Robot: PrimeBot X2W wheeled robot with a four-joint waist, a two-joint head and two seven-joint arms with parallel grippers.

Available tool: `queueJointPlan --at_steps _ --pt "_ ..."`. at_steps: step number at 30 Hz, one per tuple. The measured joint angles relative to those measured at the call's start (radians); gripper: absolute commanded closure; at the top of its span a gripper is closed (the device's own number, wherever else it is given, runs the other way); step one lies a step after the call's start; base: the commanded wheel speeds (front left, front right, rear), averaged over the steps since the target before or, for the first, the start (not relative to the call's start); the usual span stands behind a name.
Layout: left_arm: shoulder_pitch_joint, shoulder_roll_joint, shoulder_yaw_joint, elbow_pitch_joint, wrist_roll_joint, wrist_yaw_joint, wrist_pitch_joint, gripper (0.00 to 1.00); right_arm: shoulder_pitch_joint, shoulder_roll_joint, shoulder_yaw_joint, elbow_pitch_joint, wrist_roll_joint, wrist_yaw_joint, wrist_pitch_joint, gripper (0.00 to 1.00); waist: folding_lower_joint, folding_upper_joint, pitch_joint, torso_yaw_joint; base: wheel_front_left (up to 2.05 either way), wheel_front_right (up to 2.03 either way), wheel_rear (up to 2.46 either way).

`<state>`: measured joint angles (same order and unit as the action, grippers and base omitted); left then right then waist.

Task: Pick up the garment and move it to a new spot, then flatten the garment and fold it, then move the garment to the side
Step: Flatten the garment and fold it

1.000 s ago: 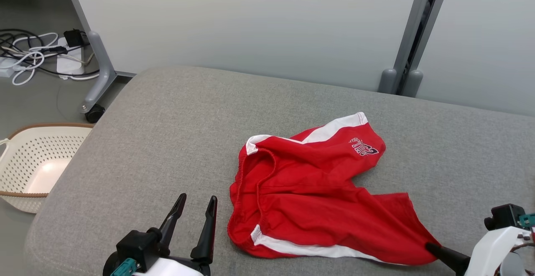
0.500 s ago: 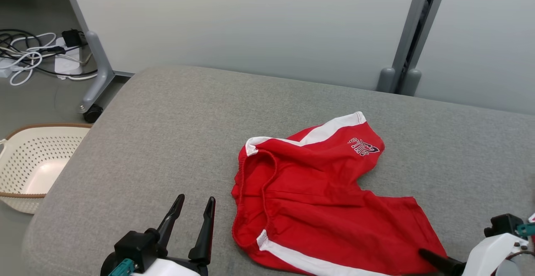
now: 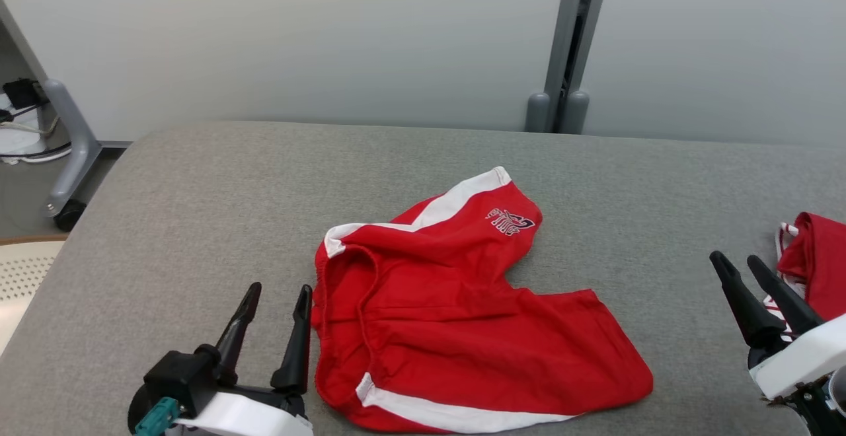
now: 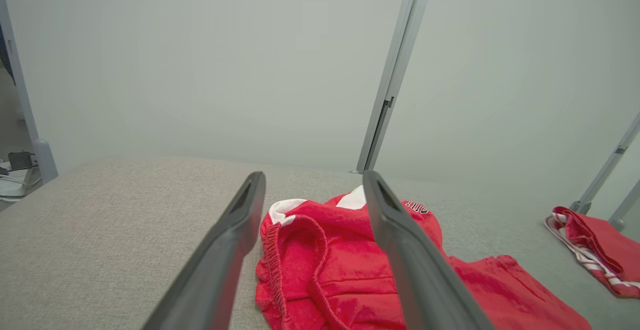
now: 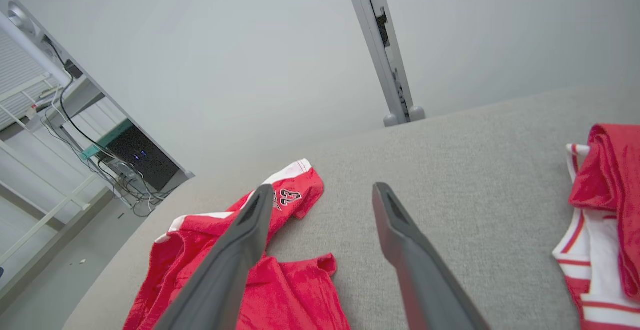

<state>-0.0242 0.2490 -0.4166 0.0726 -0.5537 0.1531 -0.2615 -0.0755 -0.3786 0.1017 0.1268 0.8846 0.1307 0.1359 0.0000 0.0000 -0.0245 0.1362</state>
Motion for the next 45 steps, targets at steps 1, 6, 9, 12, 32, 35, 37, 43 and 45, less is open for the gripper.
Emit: queueJointPlan --at_steps 1,6,9,12,32,35,37,43,45 --pt "0.000 0.003 0.010 -0.005 0.001 0.002 0.000 0.00 0.011 0.015 -0.016 -0.032 -0.029 0.000 -0.024 0.00 0.0000 0.0000 0.001 -0.011 0.00 0.00 0.00" --pt "0.001 0.022 0.053 -0.023 0.007 0.007 0.000 0.00 0.070 0.084 -0.064 -0.148 -0.120 0.000 -0.095 0.00 0.0000 0.0000 0.004 -0.054 0.00 0.00 0.00" --pt "0.003 0.026 0.082 -0.040 0.012 0.013 0.000 0.00 0.125 0.124 -0.086 -0.207 -0.186 0.000 -0.139 0.00 0.0000 0.0000 0.007 -0.079 0.00 0.00 0.00" --pt "0.017 0.026 0.110 -0.064 0.026 0.015 0.000 0.00 0.177 0.159 -0.102 -0.247 -0.232 0.000 -0.195 0.00 0.0000 0.0000 0.011 -0.097 0.00 0.00 0.00" --pt "0.099 -0.029 0.143 -0.099 0.106 0.006 0.000 0.00 0.242 0.137 -0.025 -0.176 -0.382 0.000 -0.248 0.00 0.0000 0.0000 0.013 -0.108 0.00 0.00 0.00" --pt "0.098 -0.032 0.138 -0.099 0.111 0.006 0.000 0.00 0.238 0.133 -0.022 -0.172 -0.378 0.000 -0.251 0.00 0.0000 0.0000 0.012 -0.104 0.00 0.00 0.00" --pt "0.097 -0.032 0.136 -0.098 0.111 0.005 0.000 0.00 0.238 0.133 -0.019 -0.169 -0.378 0.000 -0.252 0.00 0.0000 0.0000 0.011 -0.101 0.00 0.00 0.00" --pt "0.096 -0.028 0.134 -0.098 0.112 0.005 0.000 0.00 0.238 0.132 -0.014 -0.163 -0.378 0.000 -0.253 0.00 0.0000 0.0000 0.010 -0.097 0.00 0.00 0.00" --pt "0.095 -0.026 0.132 -0.098 0.112 0.006 0.000 0.00 0.237 0.130 -0.014 -0.159 -0.377 0.000 -0.257 0.00 0.0000 0.0000 0.009 -0.096 0.00 0.00 0.00"
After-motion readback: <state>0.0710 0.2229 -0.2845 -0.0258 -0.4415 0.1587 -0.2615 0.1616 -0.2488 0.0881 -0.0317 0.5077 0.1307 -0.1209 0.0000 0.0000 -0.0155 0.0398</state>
